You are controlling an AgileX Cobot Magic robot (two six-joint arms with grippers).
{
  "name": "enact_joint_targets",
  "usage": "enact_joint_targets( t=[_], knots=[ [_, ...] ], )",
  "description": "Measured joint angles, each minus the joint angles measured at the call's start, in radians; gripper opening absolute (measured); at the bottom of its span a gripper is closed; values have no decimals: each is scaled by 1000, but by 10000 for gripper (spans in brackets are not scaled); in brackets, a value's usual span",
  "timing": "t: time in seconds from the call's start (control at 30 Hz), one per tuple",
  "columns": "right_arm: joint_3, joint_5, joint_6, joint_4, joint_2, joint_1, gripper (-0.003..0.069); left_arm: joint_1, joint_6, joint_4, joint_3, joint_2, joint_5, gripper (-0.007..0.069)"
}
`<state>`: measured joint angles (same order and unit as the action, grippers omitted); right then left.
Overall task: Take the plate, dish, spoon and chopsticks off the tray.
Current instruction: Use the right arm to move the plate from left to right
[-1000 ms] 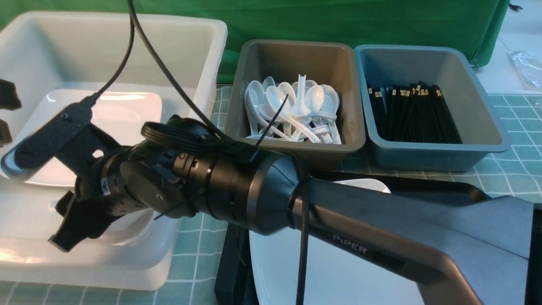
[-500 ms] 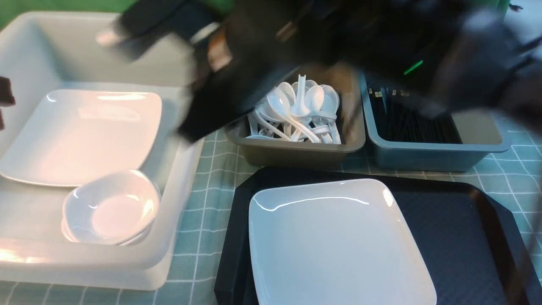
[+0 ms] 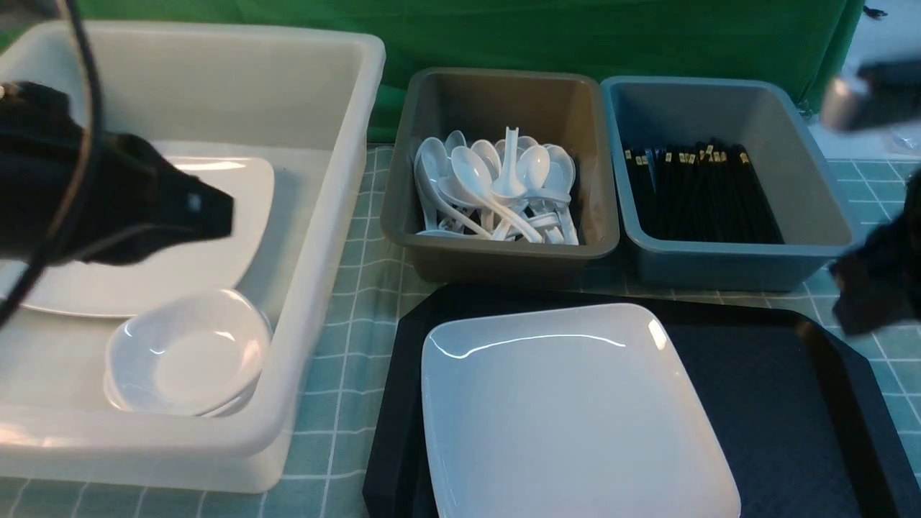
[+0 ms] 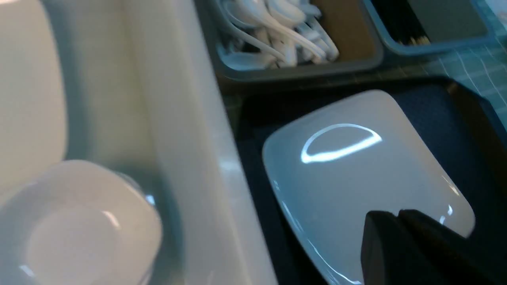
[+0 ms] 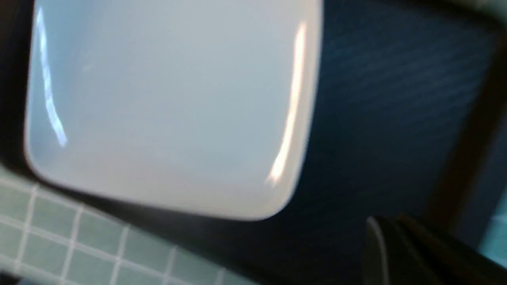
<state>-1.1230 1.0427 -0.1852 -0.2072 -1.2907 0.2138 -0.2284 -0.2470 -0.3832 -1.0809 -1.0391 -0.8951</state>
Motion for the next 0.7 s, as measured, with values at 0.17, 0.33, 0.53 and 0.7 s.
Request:
enact_joint_targets(
  t=[0.17, 0.33, 0.53, 0.7],
  knots=[
    [295, -202, -36, -118, 7, -21, 276, -198, 22, 18, 0, -117, 22, 13],
    [432, -379, -44, -188, -76, -16, 427, -356, 48, 18, 0, -265, 61, 13],
    [440, -477, -42, -208, -177, 34, 440, -391, 68, 23, 0, -376, 94, 13],
    [440, -526, -44, -224, -252, 53, 336, -391, 89, 38, 0, -399, 98, 13]
  ],
)
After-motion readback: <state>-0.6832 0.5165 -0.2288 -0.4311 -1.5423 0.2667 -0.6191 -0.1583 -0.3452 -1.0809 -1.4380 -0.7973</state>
